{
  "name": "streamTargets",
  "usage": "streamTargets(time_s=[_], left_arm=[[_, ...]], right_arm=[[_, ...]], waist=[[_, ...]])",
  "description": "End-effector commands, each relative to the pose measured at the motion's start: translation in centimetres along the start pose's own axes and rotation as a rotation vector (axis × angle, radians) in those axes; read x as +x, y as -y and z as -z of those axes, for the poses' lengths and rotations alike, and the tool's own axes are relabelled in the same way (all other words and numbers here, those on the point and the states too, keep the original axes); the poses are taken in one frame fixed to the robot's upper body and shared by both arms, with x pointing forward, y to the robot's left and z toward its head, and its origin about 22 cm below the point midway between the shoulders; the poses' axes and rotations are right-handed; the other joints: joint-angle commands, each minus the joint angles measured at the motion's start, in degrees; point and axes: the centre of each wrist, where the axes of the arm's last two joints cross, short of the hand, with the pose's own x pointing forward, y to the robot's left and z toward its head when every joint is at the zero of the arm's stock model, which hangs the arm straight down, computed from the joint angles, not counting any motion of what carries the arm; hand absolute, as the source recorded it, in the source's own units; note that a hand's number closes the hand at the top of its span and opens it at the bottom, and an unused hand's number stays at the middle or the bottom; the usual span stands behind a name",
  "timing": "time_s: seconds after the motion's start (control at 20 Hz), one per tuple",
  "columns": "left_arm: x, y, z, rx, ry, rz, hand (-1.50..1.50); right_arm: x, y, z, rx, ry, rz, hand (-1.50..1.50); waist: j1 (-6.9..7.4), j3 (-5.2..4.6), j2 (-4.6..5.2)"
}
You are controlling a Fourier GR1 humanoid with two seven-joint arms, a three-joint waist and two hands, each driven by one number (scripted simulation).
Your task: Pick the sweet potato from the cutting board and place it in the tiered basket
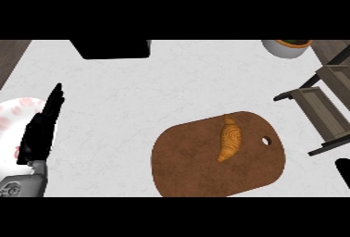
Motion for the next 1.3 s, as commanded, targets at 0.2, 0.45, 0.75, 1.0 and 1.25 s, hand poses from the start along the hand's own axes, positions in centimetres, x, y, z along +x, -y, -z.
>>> streamTargets(time_s=[0.2, 0.45, 0.75, 1.0, 1.25], left_arm=[[0.2, 1.0, 0.5, -0.031, 0.005, 0.0, 0.0], [0.7, -0.3, 0.4, -0.029, 0.03, -0.01, 0.0], [0.8, -0.4, 1.5, -0.055, 0.031, -0.011, 0.0], [1.3, 1.7, 1.3, -0.039, 0.037, -0.002, 0.0], [1.4, 1.0, 1.1, -0.037, 0.03, -0.01, 0.0]], right_arm=[[0.3, 9.5, 2.6, 0.042, -0.054, 0.066, 1.5], [-1.5, 11.9, 4.4, 0.034, -0.074, -0.087, 1.5], [-2.7, 11.8, 6.2, -0.02, -0.117, -0.398, 1.5], [-6.9, 13.2, 7.6, -0.038, -0.162, -0.529, 1.5], [-11.7, 13.5, 8.9, 0.006, -0.133, -0.512, 1.5]], waist=[[1.05, 0.01, 0.56], [2.4, 0.09, 0.95], [3.55, 0.07, 1.7], [3.0, 0.19, 1.56], [2.82, 0.16, 1.2]])
